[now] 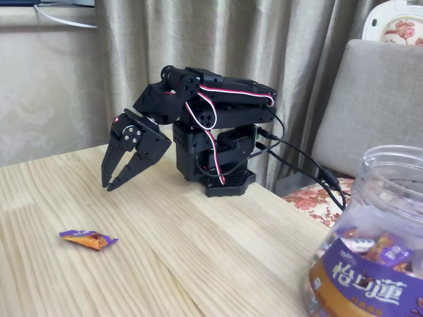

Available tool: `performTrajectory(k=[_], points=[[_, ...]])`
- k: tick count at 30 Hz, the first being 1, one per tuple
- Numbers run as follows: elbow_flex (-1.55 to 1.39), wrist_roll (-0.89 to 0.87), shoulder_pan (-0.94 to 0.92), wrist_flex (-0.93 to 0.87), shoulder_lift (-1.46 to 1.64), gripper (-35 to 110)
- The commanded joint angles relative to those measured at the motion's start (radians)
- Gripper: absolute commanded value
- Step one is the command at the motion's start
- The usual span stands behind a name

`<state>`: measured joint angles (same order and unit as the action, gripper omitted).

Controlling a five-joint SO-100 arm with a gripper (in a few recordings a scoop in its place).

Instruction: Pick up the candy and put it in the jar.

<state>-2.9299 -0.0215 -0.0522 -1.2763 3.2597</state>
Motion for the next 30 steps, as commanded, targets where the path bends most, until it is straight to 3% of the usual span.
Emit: performTrajectory(k=[1,30], points=[[0.0,-0.003,-0.006,-0.011,0.021,4],[0.0,-0.014,-0.015,-0.011,0.021,4]])
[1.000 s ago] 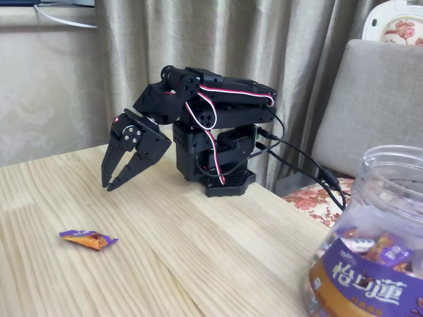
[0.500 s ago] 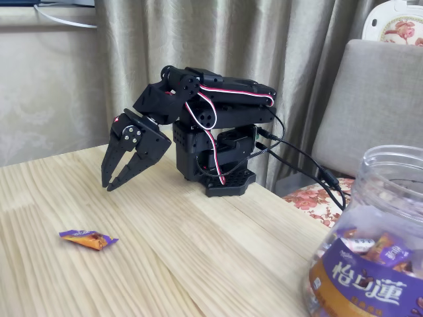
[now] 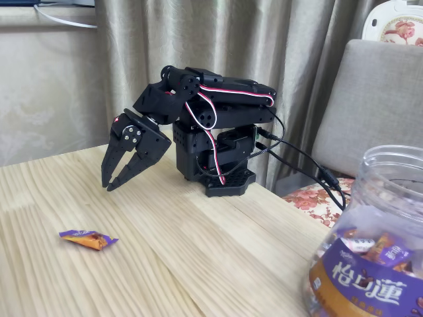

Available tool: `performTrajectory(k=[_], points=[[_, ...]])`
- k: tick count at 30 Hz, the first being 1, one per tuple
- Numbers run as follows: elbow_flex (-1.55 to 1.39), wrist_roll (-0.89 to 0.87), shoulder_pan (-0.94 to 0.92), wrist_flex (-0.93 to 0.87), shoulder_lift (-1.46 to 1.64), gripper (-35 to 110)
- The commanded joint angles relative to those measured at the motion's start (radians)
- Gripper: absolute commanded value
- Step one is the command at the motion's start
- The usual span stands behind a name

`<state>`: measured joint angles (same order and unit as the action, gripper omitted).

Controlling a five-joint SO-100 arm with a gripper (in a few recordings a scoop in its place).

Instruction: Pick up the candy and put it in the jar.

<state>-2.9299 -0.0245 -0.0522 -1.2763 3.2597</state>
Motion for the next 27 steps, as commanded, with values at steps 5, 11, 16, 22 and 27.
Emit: performTrajectory(k=[5,11,16,22,27], points=[[0.0,-0.028,-0.031,-0.009,0.02,4],[-0.028,-0.12,-0.178,0.087,0.02,0],[-0.061,-0.178,-0.224,0.261,0.02,0],[0.0,-0.032,-0.296,0.373,0.021,23],[0.184,-0.017,-0.305,0.264,0.021,29]])
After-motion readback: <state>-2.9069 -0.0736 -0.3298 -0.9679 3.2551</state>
